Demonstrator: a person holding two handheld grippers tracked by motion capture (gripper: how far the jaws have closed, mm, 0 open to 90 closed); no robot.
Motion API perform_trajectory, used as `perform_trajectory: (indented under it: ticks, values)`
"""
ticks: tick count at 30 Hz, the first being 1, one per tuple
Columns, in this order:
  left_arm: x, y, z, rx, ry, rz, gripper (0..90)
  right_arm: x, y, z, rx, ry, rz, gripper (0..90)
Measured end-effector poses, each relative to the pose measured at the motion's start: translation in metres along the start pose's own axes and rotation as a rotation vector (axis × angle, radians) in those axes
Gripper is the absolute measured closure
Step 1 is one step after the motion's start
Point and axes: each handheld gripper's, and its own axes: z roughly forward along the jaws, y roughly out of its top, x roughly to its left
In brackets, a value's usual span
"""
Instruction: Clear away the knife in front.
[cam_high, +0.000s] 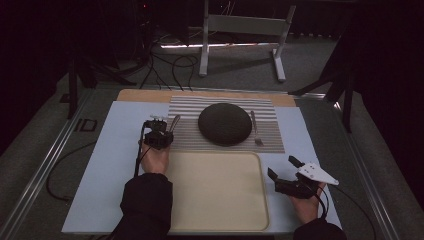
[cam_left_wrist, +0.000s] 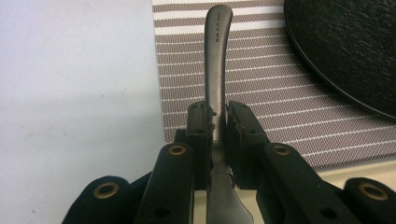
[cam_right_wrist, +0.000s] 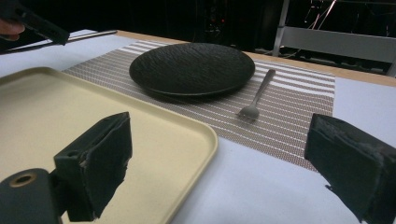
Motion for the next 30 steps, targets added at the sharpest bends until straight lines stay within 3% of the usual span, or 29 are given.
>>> perform_trajectory:
  ticks: [12,20,30]
  values:
    - [0.002,-0.02,-0.002,0.002,-0.006,-0.016,80.6,0.0,0.0,0.0,0.0,0.001,-0.001,7.6]
    - [-0.001,-0.036,-0.011,-0.025,-0.007,-0.037,80.6,0.0,0.0,0.0,0.0,0.002,-0.004,7.6]
    - [-0.01,-0.055,-0.016,-0.023,-0.004,-0.031,80.6,0.0,0.0,0.0,0.001,0.002,-0.004,7.5]
